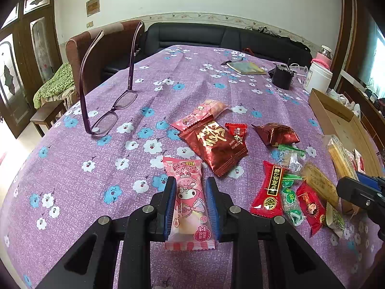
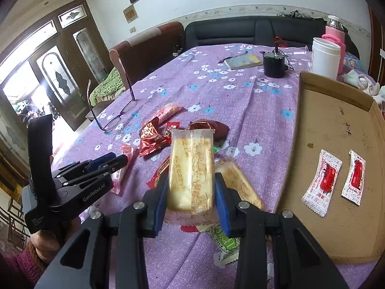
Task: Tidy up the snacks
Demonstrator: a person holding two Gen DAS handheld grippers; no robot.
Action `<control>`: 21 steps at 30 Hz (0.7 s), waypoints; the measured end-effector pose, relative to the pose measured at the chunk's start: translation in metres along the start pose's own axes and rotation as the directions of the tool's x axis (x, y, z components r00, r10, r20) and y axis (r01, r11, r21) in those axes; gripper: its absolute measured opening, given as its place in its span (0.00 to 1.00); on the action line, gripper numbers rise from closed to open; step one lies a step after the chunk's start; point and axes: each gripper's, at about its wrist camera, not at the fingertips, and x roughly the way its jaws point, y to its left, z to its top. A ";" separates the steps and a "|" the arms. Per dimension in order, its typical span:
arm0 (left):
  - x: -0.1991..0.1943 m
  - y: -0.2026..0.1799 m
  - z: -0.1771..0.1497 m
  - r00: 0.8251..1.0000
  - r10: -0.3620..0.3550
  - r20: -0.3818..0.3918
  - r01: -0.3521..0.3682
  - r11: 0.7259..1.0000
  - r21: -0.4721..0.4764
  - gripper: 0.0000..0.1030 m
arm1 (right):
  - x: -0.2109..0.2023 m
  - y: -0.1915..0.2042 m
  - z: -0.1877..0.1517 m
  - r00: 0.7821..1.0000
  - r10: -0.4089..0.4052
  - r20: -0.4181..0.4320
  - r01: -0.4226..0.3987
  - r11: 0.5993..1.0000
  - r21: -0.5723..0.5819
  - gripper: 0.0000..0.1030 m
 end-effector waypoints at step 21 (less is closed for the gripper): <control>-0.003 0.001 -0.001 1.000 -0.008 0.008 0.008 1.000 -0.001 0.26 | -0.004 -0.005 0.000 1.000 -0.003 0.018 0.003 1.000 0.024 0.34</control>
